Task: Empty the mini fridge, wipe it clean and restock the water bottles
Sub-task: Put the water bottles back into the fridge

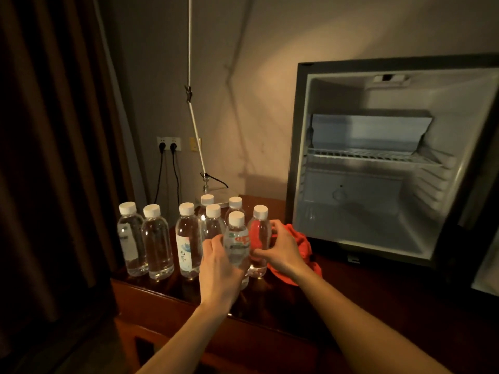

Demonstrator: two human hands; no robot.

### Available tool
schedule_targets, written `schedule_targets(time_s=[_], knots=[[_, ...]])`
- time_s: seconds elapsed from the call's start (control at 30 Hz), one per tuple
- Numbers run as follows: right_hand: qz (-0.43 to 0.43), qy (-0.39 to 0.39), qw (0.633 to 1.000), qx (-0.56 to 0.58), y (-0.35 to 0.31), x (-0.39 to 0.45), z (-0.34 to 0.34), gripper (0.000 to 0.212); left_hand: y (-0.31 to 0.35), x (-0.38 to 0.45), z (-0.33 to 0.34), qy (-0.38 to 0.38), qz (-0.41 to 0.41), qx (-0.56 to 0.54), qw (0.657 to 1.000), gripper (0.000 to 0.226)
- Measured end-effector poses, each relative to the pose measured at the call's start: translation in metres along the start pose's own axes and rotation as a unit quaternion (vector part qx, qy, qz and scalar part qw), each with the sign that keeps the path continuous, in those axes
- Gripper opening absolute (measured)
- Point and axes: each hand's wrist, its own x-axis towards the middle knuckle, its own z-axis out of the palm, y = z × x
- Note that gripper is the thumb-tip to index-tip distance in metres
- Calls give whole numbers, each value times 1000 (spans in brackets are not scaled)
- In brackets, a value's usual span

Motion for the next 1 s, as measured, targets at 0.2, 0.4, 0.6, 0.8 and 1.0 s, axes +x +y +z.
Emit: schedule_targets(time_s=[0.2, 0.4, 0.6, 0.8, 1.0], knots=[[-23, 16, 1000, -7, 8, -16, -13, 64, 11, -3, -6, -1, -26, -57, 998, 63], [-47, 56, 997, -17, -2, -37, -51, 62, 38, -16, -6, -23, 10, -92, 995, 58], [-70, 108, 990, -48, -7, -47, -113, 63, 94, -8, 9, -41, 56, -127, 989, 60], [-38, 209, 976, -47, 14, -35, -172, 60, 146, 14, 49, -73, 77, -157, 982, 52], [-7, 254, 967, -26, 35, 9, -211, 62, 173, 55, 113, -93, 70, -187, 976, 51]])
